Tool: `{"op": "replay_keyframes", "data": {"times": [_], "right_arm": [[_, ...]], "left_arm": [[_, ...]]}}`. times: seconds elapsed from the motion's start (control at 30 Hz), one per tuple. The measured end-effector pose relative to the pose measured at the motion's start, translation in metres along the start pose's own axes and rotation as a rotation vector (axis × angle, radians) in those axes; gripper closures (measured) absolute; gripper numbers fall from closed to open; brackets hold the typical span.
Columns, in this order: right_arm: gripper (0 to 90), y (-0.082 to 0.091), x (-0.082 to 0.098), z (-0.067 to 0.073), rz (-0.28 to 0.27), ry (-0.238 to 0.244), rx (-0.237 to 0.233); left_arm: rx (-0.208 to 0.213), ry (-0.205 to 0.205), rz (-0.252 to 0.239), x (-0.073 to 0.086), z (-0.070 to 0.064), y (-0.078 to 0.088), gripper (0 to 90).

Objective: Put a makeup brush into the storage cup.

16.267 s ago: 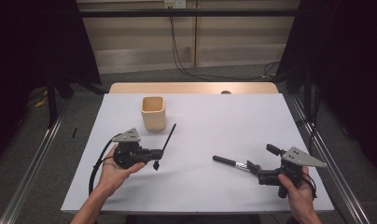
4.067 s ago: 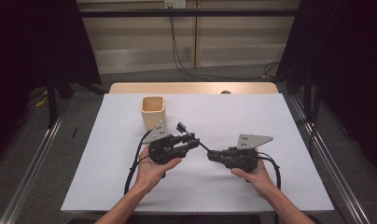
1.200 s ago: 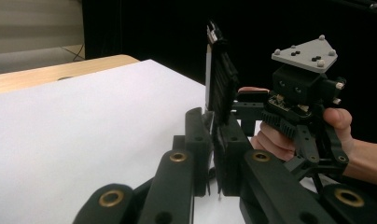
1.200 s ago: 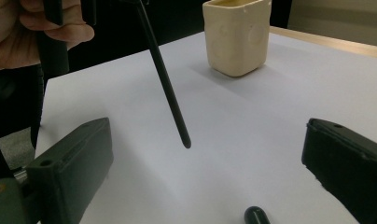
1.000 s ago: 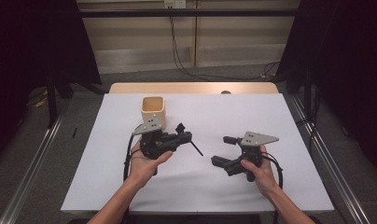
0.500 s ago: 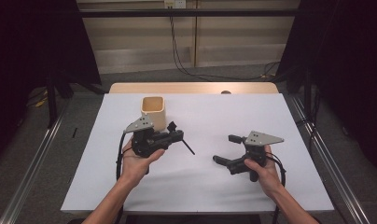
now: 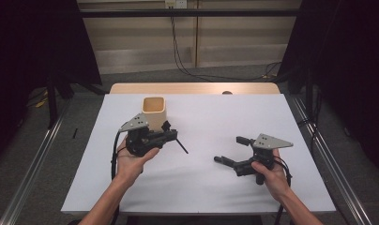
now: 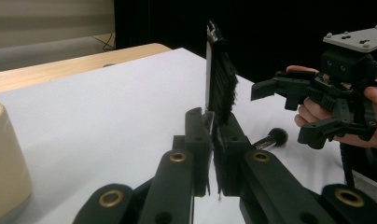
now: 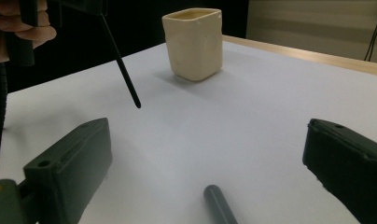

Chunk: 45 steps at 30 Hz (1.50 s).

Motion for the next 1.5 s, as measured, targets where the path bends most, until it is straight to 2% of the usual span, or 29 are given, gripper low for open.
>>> {"op": "replay_keyframes", "data": {"times": [0.17,0.5,1.2,1.5], "right_arm": [[1.0,0.002,0.000,-0.001,0.003,0.007,0.009],[1.2,0.007,0.003,-0.001,0.004,0.003,0.024],[1.2,0.032,0.011,-0.009,-0.005,-0.014,0.087],[1.0,0.041,0.015,-0.011,-0.014,-0.014,0.135]], "left_arm": [[-0.013,-0.002,0.015,-0.001,0.002,0.004,85.6],[-0.036,0.001,0.007,-0.005,0.009,0.012,85.6],[-0.083,0.020,0.003,-0.009,0.025,0.025,85.6],[-0.111,0.017,0.000,-0.014,0.032,0.033,85.6]]}}
Point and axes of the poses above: each handheld gripper's, and its own axes: y roughly backward along the jaws, x roughly out of its underside, z roughly to its left, the point moved 1 cm from there along -y, roughly forward along the jaws, and after that the axes turned 2 degrees about z, right-handed, at the moved point
